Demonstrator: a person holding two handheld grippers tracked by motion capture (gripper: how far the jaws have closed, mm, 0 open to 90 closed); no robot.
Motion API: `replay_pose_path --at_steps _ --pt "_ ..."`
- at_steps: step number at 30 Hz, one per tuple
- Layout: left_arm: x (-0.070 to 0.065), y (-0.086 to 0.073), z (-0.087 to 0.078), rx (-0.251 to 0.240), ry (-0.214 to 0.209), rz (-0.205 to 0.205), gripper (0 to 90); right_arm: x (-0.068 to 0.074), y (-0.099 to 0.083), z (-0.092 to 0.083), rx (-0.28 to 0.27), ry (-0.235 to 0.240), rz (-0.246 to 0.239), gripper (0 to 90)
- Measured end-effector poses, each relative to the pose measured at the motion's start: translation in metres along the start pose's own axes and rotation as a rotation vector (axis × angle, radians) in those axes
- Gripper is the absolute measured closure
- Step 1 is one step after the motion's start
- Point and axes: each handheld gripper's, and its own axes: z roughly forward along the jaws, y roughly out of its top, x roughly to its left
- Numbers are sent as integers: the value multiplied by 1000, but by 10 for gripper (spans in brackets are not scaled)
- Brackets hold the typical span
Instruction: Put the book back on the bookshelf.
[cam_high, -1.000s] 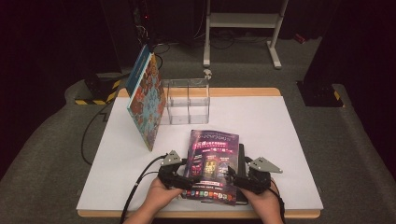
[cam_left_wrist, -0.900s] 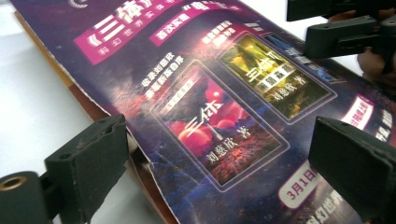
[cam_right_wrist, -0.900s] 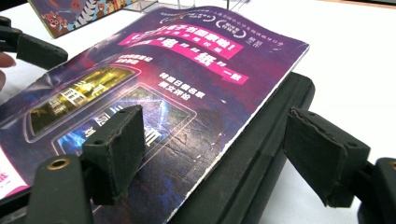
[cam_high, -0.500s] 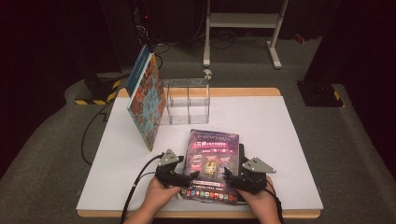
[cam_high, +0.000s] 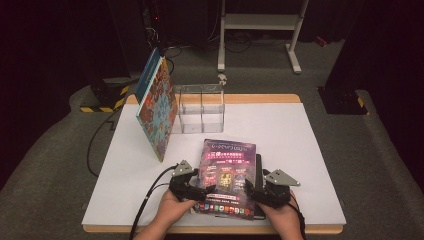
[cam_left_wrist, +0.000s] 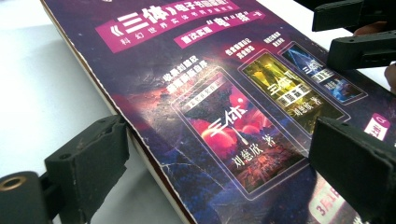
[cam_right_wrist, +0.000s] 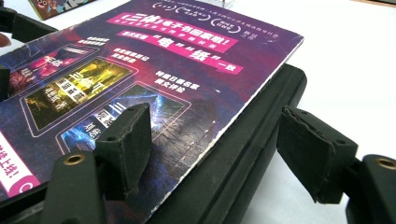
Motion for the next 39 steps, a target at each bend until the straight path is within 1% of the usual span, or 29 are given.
replay_pose_path --at_steps 1,3,4,6,10,15,17,20,22,26,28,30,32,34,36,37,38,39 --pt "0 0 0 0 -2 -1 55 0 0 0 -2 2 0 266" --pt "-2 -1 1 -15 -8 -8 56 -1 -1 0 -4 4 1 266" --pt "-2 -1 0 -8 -8 6 56 -1 -1 0 -6 4 1 266" --pt "-3 -1 0 -11 -10 8 56 -1 -1 -1 -9 3 4 274" --pt "-4 -1 0 -12 -17 14 56 -1 -1 -1 -9 22 19 281" --pt "-7 -2 0 -5 -28 33 56 2 1 0 -13 21 18 268" --pt "-9 -2 0 -20 -28 31 56 2 2 0 -18 24 12 266" --pt "-12 -1 0 -23 -35 31 56 3 2 -1 -23 21 14 266" --pt "-13 -1 0 -26 -36 39 56 2 1 -1 -24 15 18 266" --pt "-14 -3 2 -19 -30 56 55 1 1 -1 -23 12 19 266" --pt "-12 -2 0 -27 -24 54 56 2 2 0 -20 10 14 266" --pt "-10 1 -2 -37 -21 46 60 3 2 1 -6 3 6 270" --pt "-10 1 -2 -38 -22 49 61 1 1 1 0 -1 11 272" --pt "-11 1 -3 -41 -21 55 58 -2 2 0 18 -18 19 285" --pt "-11 1 -3 -56 -17 49 59 -4 3 -3 32 -25 11 306" --pt "-10 2 -4 -58 -16 52 66 -4 3 -4 28 -35 2 310" --pt "-7 3 -5 -60 -8 55 74 -4 2 -5 27 -42 -1 311" --pt "-5 3 -5 -73 8 50 75 -4 2 -5 26 -43 -1 311"
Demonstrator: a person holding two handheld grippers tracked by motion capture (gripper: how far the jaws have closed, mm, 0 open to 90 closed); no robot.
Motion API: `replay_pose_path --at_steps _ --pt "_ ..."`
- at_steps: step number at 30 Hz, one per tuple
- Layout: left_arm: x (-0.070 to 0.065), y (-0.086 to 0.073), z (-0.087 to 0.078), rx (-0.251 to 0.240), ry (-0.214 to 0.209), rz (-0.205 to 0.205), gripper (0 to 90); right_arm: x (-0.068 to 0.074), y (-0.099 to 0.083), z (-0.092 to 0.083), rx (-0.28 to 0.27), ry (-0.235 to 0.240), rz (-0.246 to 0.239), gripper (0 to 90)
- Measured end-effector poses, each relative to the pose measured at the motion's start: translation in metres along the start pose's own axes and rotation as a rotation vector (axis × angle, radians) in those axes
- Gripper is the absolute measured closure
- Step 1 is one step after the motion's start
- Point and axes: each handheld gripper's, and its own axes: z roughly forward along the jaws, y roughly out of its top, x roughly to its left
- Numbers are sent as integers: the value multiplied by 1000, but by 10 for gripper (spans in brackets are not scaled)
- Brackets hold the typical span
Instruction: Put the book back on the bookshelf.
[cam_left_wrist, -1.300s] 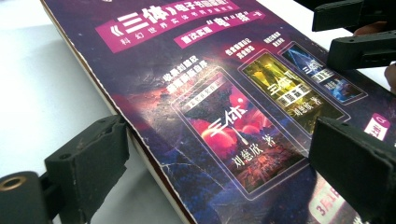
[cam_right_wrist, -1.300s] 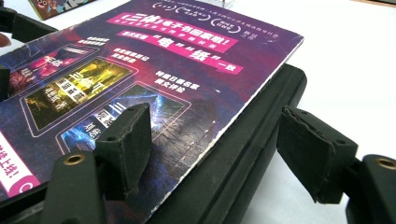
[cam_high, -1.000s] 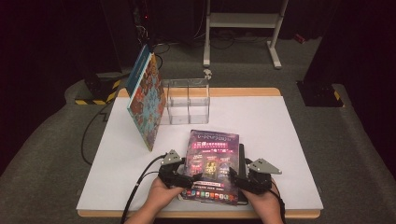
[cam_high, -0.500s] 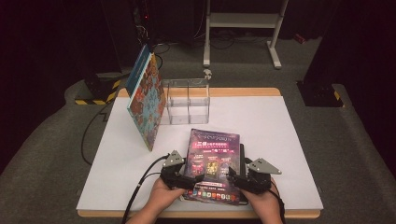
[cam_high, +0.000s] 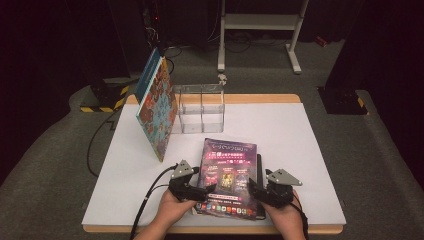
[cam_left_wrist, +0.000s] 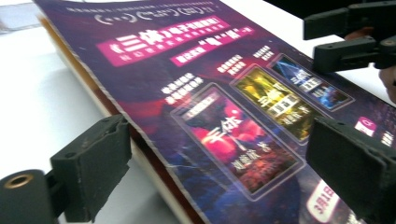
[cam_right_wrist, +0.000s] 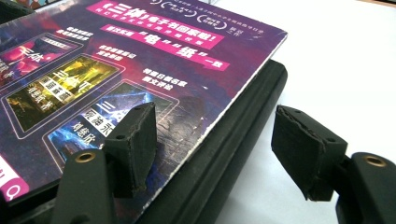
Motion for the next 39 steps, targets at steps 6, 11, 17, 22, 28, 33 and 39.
replay_pose_path --at_steps 6,11,17,22,28,33,39 --pt "4 -3 10 69 3 -68 11 -1 -1 0 -9 1 5 311" --pt "0 -3 12 86 -24 -50 13 1 -1 -1 -14 -6 -4 322" --pt "-12 -3 12 77 -59 -27 20 1 -1 0 -25 17 13 301" --pt "-20 -4 14 85 -75 0 14 5 3 1 -41 28 21 287" --pt "-19 3 7 44 -99 1 29 1 3 3 4 -8 14 300" --pt "-24 -2 15 76 -100 10 8 -2 1 -1 2 -41 -3 305" --pt "-37 1 17 74 -136 42 21 -8 1 -5 5 -82 -6 318"
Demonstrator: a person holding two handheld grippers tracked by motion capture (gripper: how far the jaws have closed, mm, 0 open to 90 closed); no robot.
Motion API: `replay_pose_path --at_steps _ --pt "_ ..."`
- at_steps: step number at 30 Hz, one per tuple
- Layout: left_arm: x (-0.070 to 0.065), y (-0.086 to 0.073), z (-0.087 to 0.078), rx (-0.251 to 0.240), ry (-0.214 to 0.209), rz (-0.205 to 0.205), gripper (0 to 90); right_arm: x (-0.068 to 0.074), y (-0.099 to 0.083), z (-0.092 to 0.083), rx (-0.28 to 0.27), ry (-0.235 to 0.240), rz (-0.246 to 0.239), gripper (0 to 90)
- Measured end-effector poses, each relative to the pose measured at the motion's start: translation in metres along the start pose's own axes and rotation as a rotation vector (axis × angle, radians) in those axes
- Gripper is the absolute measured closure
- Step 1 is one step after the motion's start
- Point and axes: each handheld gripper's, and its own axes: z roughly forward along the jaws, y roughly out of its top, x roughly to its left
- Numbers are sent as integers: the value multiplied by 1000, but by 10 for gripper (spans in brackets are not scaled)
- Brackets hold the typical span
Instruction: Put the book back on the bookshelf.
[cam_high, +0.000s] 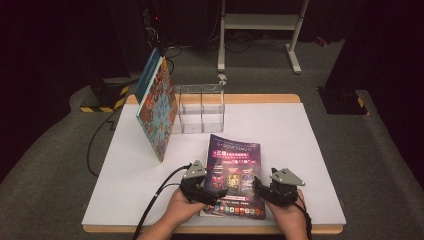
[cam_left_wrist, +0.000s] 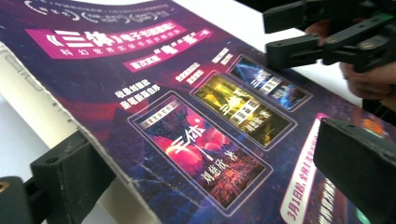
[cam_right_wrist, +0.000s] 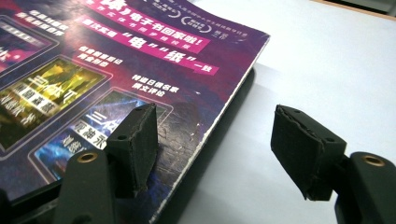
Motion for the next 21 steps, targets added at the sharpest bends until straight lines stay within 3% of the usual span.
replay_pose_path --at_steps 6,10,14,17,21 --pt "-12 0 12 16 -40 33 29 -2 1 -2 -15 -3 5 317" --pt "-9 3 3 -25 -17 39 48 -2 1 -5 -34 4 5 316" --pt "7 4 -13 -54 52 19 40 -1 1 -5 -40 14 3 314" --pt "22 -1 -22 -67 97 -27 40 1 0 -3 -32 19 -3 315" --pt "30 -7 -20 -38 77 -94 22 3 -1 0 -20 23 -7 315"
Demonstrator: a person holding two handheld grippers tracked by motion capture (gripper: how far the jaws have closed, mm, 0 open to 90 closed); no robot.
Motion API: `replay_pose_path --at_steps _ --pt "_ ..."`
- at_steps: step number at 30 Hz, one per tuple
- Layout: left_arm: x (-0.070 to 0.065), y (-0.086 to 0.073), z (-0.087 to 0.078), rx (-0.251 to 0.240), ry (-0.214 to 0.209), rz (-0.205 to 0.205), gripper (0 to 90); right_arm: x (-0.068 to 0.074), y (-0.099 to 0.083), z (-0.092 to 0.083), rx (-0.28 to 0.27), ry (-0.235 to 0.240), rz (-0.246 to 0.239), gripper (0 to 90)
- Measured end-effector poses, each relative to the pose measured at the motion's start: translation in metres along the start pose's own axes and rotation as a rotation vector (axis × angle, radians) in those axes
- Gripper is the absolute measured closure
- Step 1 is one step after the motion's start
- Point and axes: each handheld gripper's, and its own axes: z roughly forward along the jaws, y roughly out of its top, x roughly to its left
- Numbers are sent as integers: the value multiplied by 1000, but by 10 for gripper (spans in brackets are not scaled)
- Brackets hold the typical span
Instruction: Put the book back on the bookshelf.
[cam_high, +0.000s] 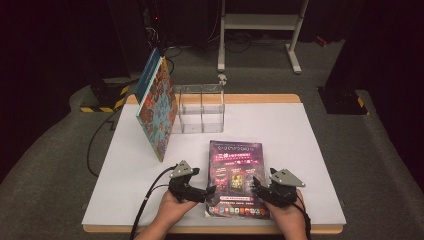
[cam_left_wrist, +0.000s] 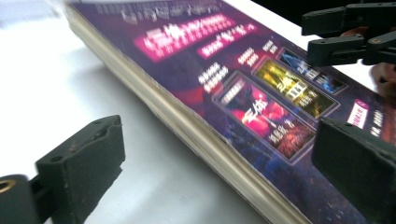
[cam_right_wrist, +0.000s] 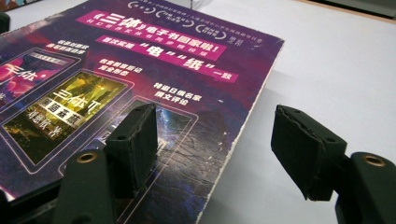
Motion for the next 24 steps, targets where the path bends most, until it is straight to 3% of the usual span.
replay_pose_path --at_steps 4,8,12,17,22,24 --pt "-5 -5 11 28 -26 -18 28 2 1 0 0 4 1 314" --pt "-11 -5 14 30 -37 19 27 1 0 -1 -3 3 5 314" --pt "-13 -6 15 33 -39 11 21 0 0 -1 -2 5 8 315" --pt "-21 -6 21 52 -61 36 20 -1 -1 -1 -4 7 13 314" --pt "-23 -7 26 47 -46 61 35 -7 -1 -5 -18 10 35 305" --pt "-21 -6 26 34 -34 50 36 -12 -2 -6 -18 19 53 292"
